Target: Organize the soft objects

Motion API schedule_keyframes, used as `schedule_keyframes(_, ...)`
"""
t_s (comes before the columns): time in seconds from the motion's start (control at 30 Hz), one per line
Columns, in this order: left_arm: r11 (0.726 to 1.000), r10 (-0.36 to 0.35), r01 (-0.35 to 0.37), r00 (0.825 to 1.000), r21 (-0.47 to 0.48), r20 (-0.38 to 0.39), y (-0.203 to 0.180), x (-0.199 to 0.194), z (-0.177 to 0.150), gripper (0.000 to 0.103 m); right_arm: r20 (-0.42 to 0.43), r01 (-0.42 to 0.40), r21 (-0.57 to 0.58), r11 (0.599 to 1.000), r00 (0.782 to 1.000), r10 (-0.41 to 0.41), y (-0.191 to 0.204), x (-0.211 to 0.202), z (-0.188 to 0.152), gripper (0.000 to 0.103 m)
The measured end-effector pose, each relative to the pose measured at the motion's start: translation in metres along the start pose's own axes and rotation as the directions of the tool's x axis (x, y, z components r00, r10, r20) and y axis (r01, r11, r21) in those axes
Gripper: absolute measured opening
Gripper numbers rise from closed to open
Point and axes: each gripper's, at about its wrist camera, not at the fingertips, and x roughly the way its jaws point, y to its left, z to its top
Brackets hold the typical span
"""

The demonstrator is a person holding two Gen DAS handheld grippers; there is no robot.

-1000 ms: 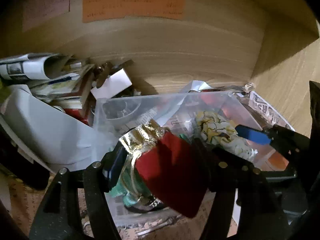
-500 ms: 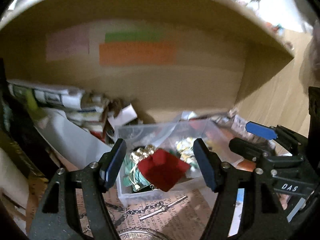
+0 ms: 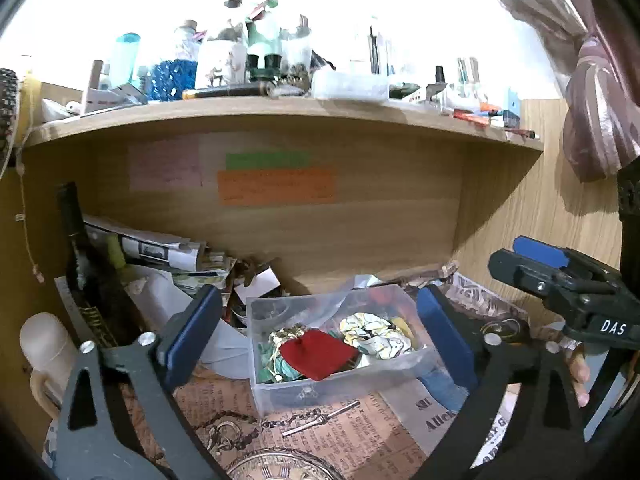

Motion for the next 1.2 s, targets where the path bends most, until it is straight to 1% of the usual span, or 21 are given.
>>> schedule_keyframes(0.13, 1.0, 0.013, -0.013, 1.0, -0.008, 0.014, -0.002, -0.009, 0.0, 0.103, 0.028, 0.012, -0.005, 1.0, 1.0, -0.012, 0.0, -0.012, -0.001, 0.096)
schedule_keyframes(0.2, 1.0, 0.017, -0.017, 1.0, -0.011, 0.015, -0.002, -0.012, -0.001, 0.103, 0.041, 0.018, -0.009, 1.0, 0.999, -0.018, 0.002, -0.016, -0.002, 0.101)
schedule_keyframes(0.23, 1.0, 0.019, -0.019, 1.0, -0.012, 0.016, -0.003, -0.014, -0.001, 0.103, 0.046, 0.021, -0.011, 1.0, 0.999, -0.02, 0.002, -0.018, -0.003, 0.102)
schedule_keyframes(0.57, 0.999, 0.043, -0.043, 0.999, -0.015, 0.02, -0.007, -0.019, -0.005, 0.103, 0.047, 0.009, -0.018, 1.0, 0.999, -0.008, 0.005, -0.023, -0.006, 0.103)
schedule_keyframes(1.2, 0.999, 0.051, -0.051, 0.999, -0.019, 0.013, -0.006, -0.018, -0.007, 0.103, 0.039, 0.002, -0.021, 1.0, 0.999, -0.001, 0.009, -0.022, -0.008, 0.103)
